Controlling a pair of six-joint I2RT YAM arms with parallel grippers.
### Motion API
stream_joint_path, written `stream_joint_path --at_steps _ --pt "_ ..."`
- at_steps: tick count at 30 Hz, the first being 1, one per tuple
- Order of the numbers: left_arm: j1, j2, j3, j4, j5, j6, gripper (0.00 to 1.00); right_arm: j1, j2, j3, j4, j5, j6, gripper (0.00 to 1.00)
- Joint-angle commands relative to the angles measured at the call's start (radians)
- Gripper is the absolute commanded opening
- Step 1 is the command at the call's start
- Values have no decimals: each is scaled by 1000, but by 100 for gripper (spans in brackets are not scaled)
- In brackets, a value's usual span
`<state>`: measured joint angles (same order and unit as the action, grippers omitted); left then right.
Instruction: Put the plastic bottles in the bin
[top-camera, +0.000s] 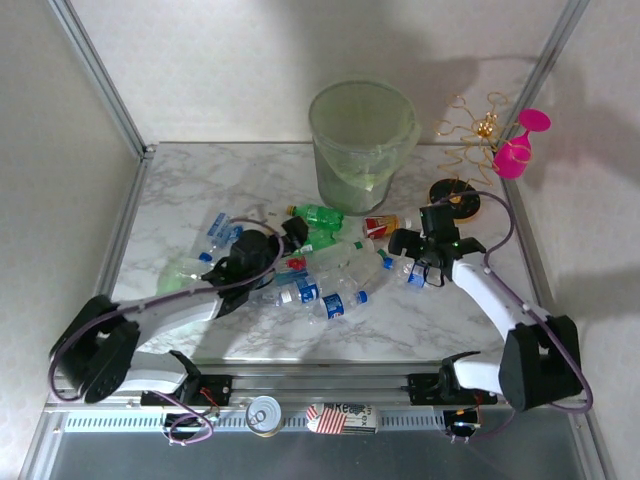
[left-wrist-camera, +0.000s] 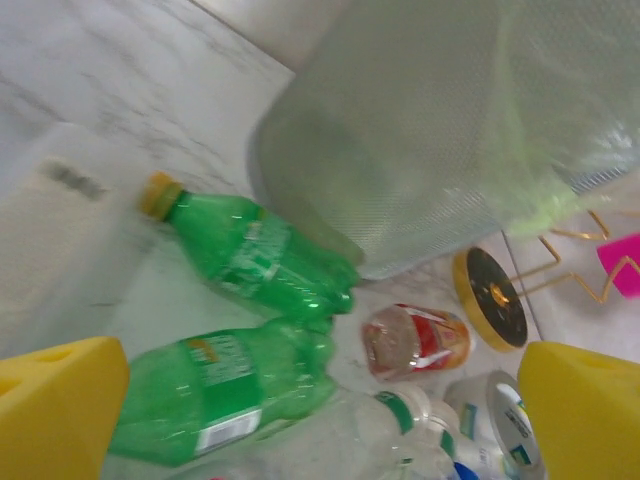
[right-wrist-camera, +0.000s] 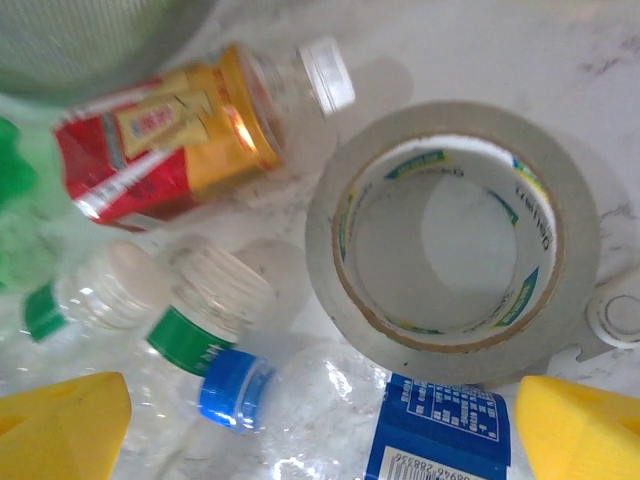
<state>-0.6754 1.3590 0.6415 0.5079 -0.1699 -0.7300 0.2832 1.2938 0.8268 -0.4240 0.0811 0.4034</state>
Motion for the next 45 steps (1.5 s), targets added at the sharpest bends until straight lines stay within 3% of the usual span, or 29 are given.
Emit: stream_joint_path --at_steps 1,5,17,26,31,40,45 --pt "-20 78 106 39 38 39 99 2 74 46 -31 8 -64 99" --pt "-23 122 138 43 61 19 99 3 134 82 -63 12 -84 99" --pt "-23 34 89 4 -2 26 99 5 93 -3 -94 -45 -25 99" --pt "-22 90 111 21 8 7 99 55 99 -21 -143 -56 26 99" --pt "-22 137 124 70 29 -13 99 63 106 -35 -139 -24 38 93" --pt "-20 154 136 59 26 -25 99 65 169 -47 -92 -4 14 72" --pt "-7 126 114 39 -1 -25 100 63 170 -58 -70 -7 4 68"
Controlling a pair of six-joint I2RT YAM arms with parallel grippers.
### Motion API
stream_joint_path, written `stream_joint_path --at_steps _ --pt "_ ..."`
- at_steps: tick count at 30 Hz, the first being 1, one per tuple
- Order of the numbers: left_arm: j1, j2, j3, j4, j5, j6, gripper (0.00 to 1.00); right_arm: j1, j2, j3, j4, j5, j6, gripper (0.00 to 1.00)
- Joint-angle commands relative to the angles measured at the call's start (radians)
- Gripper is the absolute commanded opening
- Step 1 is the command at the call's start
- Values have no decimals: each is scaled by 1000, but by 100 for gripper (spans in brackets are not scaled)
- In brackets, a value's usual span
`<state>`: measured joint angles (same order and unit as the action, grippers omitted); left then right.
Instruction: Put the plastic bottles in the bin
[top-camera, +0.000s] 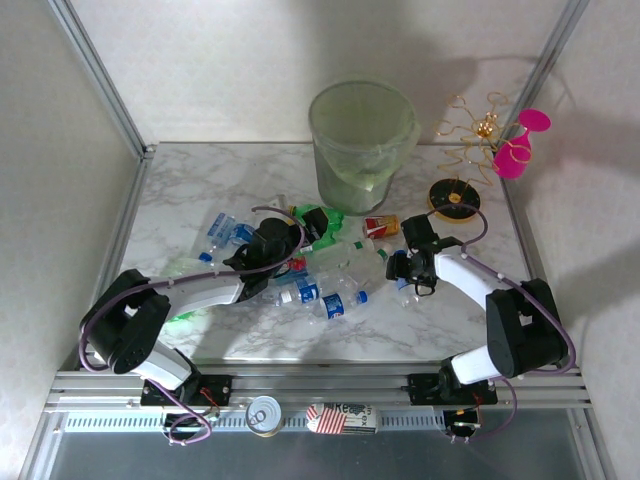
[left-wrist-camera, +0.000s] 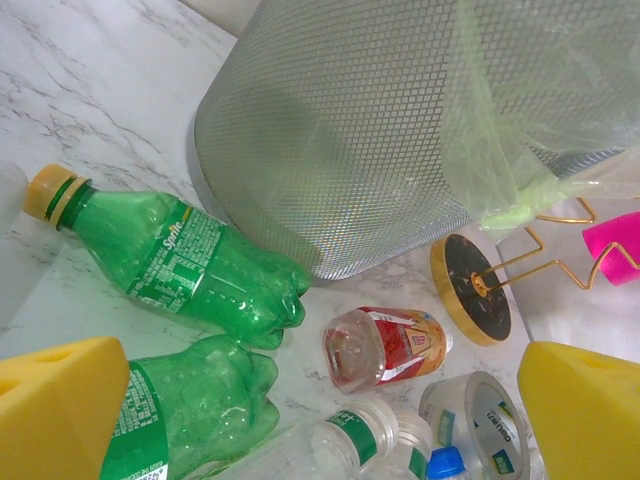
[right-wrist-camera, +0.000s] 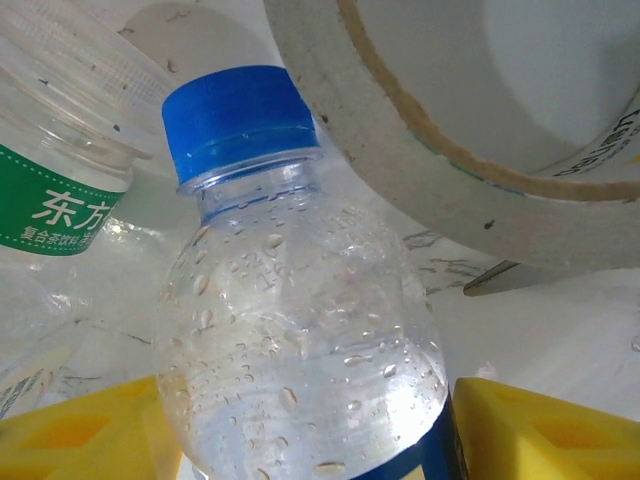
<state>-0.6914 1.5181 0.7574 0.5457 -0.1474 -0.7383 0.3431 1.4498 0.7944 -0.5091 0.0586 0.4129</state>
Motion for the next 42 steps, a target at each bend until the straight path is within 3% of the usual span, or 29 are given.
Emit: stream_joint_path --at_steps 1,8,15,19,25,32,37,42 --pt "17 -42 -9 -1 -24 -20 99 4 15 -27 20 13 -8 66" --pt "102 -129 -57 -12 -29 -30 100 5 -3 -29 35 -16 -24 51" --pt "202 -211 -98 -31 -35 -30 100 4 -127 31 10 -101 -57 40" --pt "249 -252 -117 -30 -26 -48 100 2 -185 149 -38 -128 -79 38" --pt "298 -314 -147 -30 26 -60 100 1 -179 462 -103 -131 -127 37" --pt "342 -363 -190 -71 80 -38 100 1 -73 759 82 -118 -149 37" --pt "364 -368 -181 -108 160 -15 100 1 93 907 235 -150 -133 37" --pt "364 -391 -183 -170 170 8 100 2 312 1120 233 -155 -135 36"
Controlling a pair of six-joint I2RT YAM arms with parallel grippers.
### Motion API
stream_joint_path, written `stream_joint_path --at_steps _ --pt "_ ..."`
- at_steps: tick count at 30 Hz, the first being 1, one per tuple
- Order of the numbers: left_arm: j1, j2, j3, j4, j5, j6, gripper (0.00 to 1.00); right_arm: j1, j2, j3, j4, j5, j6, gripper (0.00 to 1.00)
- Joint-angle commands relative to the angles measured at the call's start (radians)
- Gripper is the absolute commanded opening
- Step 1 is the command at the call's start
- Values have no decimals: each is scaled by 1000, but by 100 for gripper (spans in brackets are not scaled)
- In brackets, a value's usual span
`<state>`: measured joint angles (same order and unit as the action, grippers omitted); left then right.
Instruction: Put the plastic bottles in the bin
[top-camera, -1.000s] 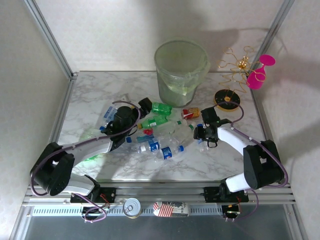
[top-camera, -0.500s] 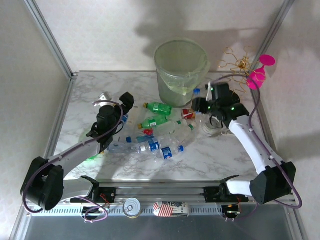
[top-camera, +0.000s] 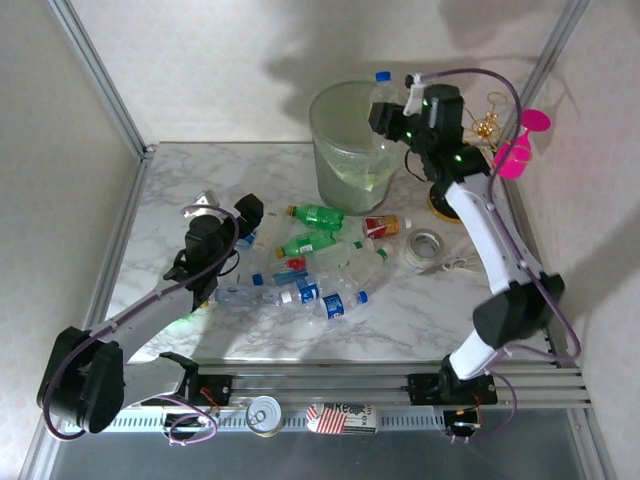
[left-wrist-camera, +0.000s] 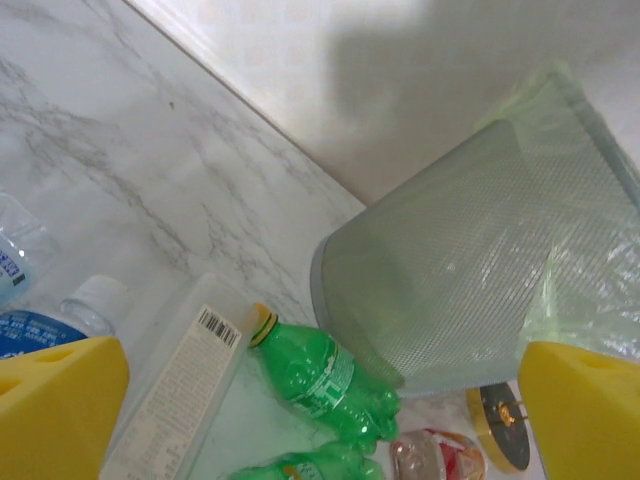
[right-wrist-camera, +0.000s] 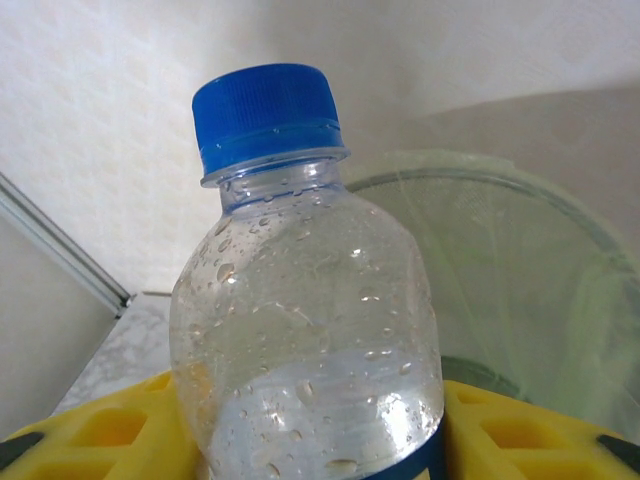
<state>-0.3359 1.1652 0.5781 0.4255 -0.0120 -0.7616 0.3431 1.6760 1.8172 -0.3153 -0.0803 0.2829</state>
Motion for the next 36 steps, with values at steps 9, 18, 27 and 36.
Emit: stream_joint_path --at_steps 9,18,27,36 --pt "26 -148 -27 -174 -26 87 100 2 352 314 -59 -39 4 40" --pt "45 -222 -37 -234 -94 141 100 2 404 446 -105 -42 -7 87" --pt "68 -89 71 -338 -76 237 100 8 252 368 -146 -35 -39 99" --pt "168 69 140 -407 -101 281 100 46 -82 -148 -6 -51 -21 99"
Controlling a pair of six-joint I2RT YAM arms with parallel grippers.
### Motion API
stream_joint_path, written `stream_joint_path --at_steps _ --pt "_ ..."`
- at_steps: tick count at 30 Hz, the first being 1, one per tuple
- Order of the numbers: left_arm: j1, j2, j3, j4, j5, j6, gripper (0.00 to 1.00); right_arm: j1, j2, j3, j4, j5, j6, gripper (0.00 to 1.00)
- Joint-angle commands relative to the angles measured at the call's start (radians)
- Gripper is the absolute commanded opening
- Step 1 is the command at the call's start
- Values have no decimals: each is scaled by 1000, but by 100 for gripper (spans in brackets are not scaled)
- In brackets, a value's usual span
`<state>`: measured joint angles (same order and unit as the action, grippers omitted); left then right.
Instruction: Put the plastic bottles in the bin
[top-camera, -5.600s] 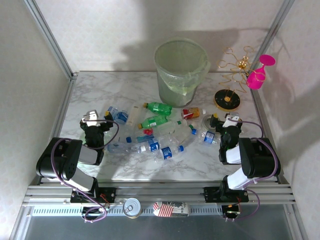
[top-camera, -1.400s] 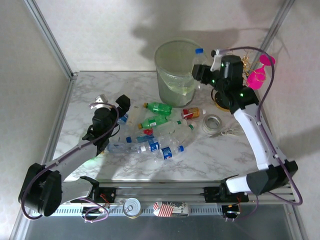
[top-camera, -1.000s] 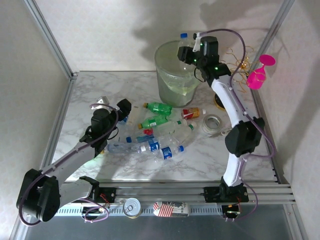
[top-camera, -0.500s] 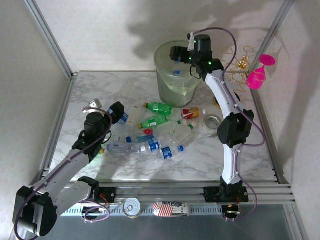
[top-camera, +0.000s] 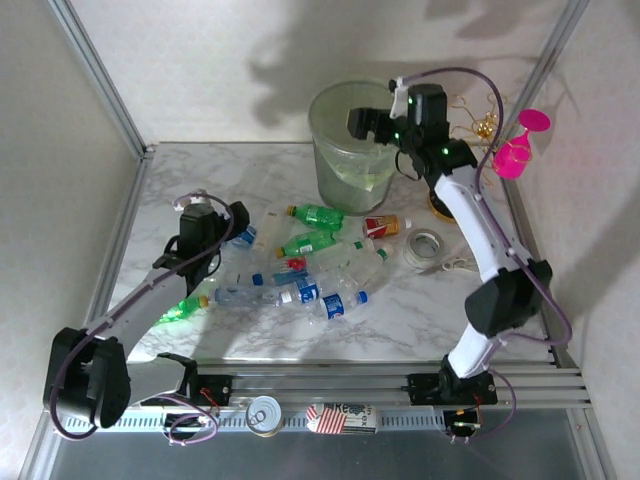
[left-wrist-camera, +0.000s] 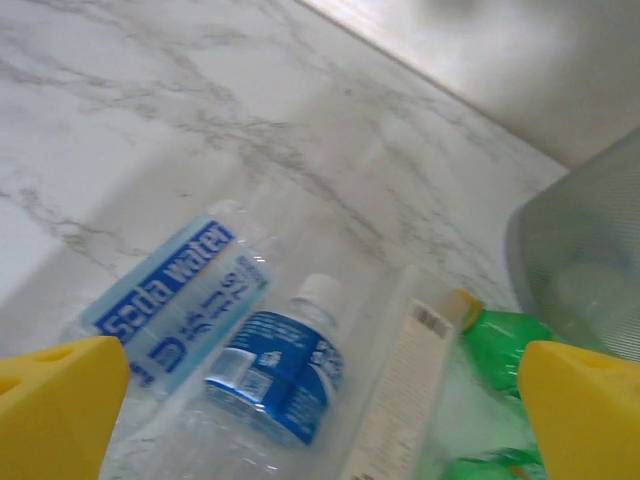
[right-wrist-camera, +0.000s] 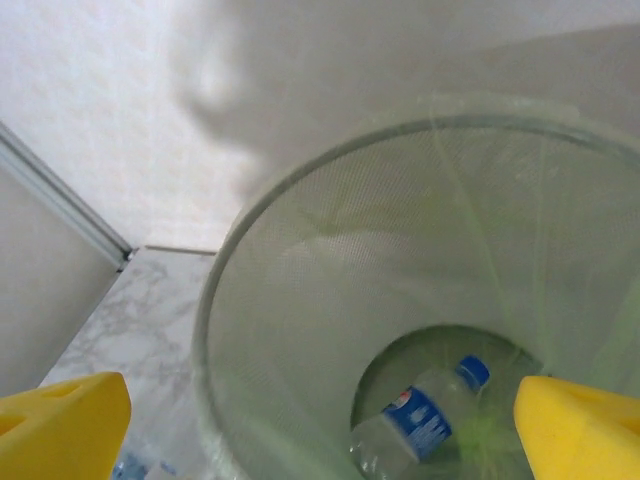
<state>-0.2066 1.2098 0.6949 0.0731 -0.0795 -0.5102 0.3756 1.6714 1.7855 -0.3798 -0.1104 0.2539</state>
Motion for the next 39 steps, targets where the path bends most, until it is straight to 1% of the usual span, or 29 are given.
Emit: stream_joint_path --at_steps 1,3,4,7,10,11,15,21,23,25,30,34,39 --pt "55 37 23 -60 -47 26 100 16 -121 -179 76 -29 17 99" --pt "86 63 24 -71 -59 19 100 18 -199 -299 105 -35 21 99" --pt "103 77 24 -73 -48 10 100 17 -237 -350 112 -18 19 99" --pt "127 126 24 -80 33 1 100 17 -346 -499 121 97 24 99" --pt "128 172 35 -95 43 9 100 17 -429 -641 158 202 34 99" --pt "130 189 42 -100 42 11 99 18 -448 -686 182 219 43 99" --pt "130 250 79 -121 67 17 100 17 -473 -799 244 216 125 99" --pt "130 316 127 -179 77 39 99 17 -462 -881 289 268 158 99" --pt "130 336 137 -194 70 41 100 17 -467 -909 325 262 158 99" --pt "130 357 148 -201 51 44 100 18 -465 -923 354 250 151 99" --pt "130 412 193 -230 13 38 100 17 -450 -901 361 255 134 99" --pt "131 438 207 -223 -52 31 100 17 -455 -926 389 229 139 99" --pt "133 508 256 -244 -103 33 100 17 -450 -947 401 208 146 99"
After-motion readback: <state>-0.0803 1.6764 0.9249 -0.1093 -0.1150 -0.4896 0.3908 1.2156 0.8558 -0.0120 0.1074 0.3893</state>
